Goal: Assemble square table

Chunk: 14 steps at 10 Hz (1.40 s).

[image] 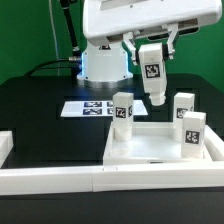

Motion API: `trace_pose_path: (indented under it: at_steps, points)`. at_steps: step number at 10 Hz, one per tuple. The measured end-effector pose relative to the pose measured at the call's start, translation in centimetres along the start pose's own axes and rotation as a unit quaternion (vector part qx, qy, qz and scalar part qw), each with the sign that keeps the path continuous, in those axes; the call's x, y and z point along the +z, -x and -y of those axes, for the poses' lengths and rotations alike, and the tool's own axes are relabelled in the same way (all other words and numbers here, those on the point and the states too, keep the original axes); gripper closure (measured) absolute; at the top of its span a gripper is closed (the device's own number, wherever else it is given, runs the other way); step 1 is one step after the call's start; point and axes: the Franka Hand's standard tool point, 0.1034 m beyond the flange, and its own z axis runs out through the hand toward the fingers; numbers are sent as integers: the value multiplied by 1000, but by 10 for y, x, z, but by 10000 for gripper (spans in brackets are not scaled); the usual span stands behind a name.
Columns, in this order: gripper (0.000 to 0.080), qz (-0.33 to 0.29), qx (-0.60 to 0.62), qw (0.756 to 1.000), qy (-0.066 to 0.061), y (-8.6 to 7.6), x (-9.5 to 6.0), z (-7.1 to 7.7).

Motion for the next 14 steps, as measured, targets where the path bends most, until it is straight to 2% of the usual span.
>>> trace_pose_path:
  at_steps: [3, 4, 10, 14]
  points:
    - [511, 0, 2, 1000, 1, 0, -4, -4]
    - [511, 3, 2, 1000, 4, 5, -6, -8]
    - [511, 10, -10, 1000, 27, 6, 14, -35]
    - [511, 11, -13, 999, 28, 6, 19, -35]
